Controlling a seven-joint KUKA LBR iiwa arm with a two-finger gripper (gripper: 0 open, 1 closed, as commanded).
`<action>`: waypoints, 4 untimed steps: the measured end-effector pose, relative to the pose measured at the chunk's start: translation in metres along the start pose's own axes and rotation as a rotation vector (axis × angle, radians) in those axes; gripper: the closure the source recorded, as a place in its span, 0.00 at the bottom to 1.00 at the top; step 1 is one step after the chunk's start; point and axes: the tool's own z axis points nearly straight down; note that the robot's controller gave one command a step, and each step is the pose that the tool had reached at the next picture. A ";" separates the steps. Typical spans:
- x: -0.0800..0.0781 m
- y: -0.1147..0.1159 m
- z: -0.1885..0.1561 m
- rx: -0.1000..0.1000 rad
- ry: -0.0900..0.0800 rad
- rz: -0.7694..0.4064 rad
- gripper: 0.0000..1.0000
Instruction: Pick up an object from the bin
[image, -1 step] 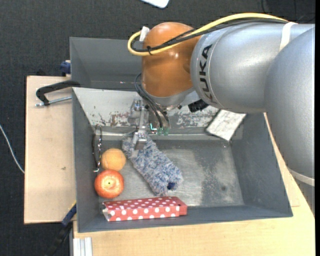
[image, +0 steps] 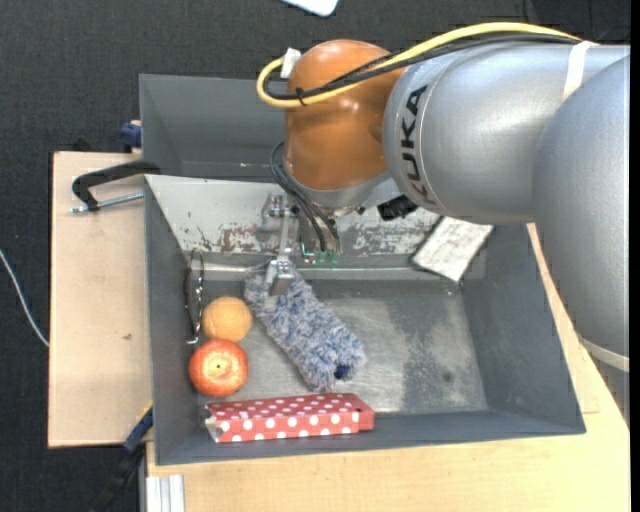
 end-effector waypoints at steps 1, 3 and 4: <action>0.004 -0.005 0.018 -0.001 -0.006 -0.155 0.00; 0.020 -0.039 0.113 -0.005 -0.014 -0.339 1.00; 0.020 -0.039 0.113 -0.005 -0.014 -0.339 1.00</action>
Offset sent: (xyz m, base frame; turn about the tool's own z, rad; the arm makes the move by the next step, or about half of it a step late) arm -0.0413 -0.0252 -0.0135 -0.2924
